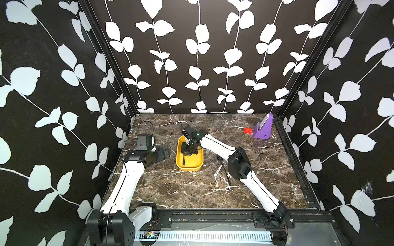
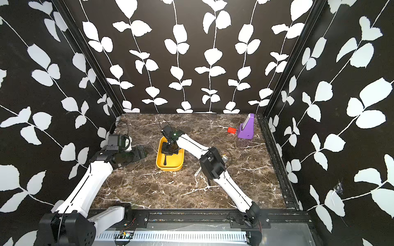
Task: Put the spoon into the storage box
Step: Place the spoon in the storage box, then pick up the spoon from the center of the board.
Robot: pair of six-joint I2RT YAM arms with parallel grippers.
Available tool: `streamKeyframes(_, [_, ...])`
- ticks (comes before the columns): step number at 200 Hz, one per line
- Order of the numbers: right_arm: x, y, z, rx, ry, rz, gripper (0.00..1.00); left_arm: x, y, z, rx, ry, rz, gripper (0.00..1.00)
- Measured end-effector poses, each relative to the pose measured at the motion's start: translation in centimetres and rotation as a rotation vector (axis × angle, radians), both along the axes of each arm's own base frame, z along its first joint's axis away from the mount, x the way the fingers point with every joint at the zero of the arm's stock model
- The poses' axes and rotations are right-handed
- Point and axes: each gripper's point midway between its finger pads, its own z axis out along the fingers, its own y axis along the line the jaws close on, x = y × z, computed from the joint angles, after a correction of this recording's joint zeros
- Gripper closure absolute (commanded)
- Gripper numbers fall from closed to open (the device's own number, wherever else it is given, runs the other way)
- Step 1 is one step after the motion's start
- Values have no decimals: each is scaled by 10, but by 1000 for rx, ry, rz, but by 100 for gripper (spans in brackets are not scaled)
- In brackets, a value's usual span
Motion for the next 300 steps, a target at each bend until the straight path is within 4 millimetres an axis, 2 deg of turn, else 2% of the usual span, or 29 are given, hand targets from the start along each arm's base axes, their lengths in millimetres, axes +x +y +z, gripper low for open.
streamKeyframes(45, [1, 0, 1, -1, -15, 9, 76, -1, 13, 3, 60, -15, 42, 1])
streamKeyframes(83, [6, -3, 14, -8, -65, 24, 71, -4, 19, 2, 88, 0, 64, 1])
streamKeyframes(109, [12, -9, 49, -3, -152, 47, 60, -5, 28, 5, 107, -7, 111, 1])
streamKeyframes(126, [14, -21, 88, 16, -225, 54, 51, -6, 35, 10, 110, -22, 155, 1])
streamKeyframes(135, [15, -32, 112, 26, -268, 50, 43, -6, 38, 11, 109, -27, 170, 2])
streamKeyframes(150, [19, -63, 150, 26, -348, 27, 37, -6, 40, 12, 105, -32, 183, 2])
streamKeyframes(164, [32, -101, 187, 34, -437, -21, 31, -5, 39, 15, 92, -38, 180, 2])
streamKeyframes(179, [50, -159, 218, 34, -531, -111, 18, -1, 32, 21, 55, -58, 155, 2])
streamKeyframes(188, [58, -194, 228, 30, -570, -169, 2, 1, 25, 26, 25, -71, 131, 5])
streamKeyframes(193, [62, -215, 232, 26, -595, -208, 1, 2, 21, 30, 3, -80, 114, 7])
streamKeyframes(206, [69, -272, 231, 11, -640, -316, 1, 6, 9, 43, -50, -110, 73, 10])
streamKeyframes(216, [69, -318, 222, 5, -669, -422, 1, 9, 2, 53, -81, -133, 44, 12])
streamKeyframes(227, [61, -370, 199, 9, -668, -558, 1, 11, -7, 63, -106, -154, 9, 14])
streamKeyframes(236, [55, -400, 180, 33, -659, -644, 1, 12, -16, 71, -112, -165, -24, 15])
streamKeyframes(245, [48, -428, 156, 40, -621, -732, 6, 14, -29, 79, -111, -165, -71, 16])
streamKeyframes(254, [41, -445, 136, 22, -569, -780, 9, 15, -46, 86, -103, -159, -129, 18])
streamKeyframes(264, [37, -453, 123, 0, -523, -796, 13, 17, -67, 94, -99, -159, -198, 20])
streamKeyframes(285, [32, -447, 117, -18, -490, -764, 24, 16, -116, 95, -85, -125, -340, 22])
streamKeyframes(300, [28, -444, 113, -29, -477, -741, 25, 11, -149, 85, -55, -72, -438, 24])
